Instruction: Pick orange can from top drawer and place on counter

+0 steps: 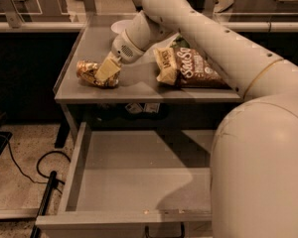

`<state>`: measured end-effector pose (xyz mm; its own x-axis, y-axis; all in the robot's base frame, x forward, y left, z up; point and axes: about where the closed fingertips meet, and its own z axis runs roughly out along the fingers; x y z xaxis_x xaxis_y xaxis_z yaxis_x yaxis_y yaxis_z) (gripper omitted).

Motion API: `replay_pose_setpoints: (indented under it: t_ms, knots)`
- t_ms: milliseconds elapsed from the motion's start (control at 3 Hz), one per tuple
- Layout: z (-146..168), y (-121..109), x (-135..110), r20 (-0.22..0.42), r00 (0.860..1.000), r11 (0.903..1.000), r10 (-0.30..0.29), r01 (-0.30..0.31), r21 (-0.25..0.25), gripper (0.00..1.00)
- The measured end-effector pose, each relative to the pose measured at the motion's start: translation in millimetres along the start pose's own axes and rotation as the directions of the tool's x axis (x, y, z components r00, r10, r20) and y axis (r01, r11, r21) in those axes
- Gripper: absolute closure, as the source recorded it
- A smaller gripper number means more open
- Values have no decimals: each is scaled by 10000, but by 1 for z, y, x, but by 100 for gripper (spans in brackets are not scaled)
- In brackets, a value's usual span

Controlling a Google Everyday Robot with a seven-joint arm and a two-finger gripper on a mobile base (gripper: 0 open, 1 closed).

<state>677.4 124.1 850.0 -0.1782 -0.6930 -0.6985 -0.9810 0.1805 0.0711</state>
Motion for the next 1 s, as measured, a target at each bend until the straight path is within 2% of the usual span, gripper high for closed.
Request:
replay_pose_setpoints:
  t_ms: [333, 1000]
  knots:
    - [-2, 0, -2, 0, 10000, 10000, 0, 0, 0, 82]
    - [-2, 0, -2, -1, 10000, 10000, 0, 0, -1, 36]
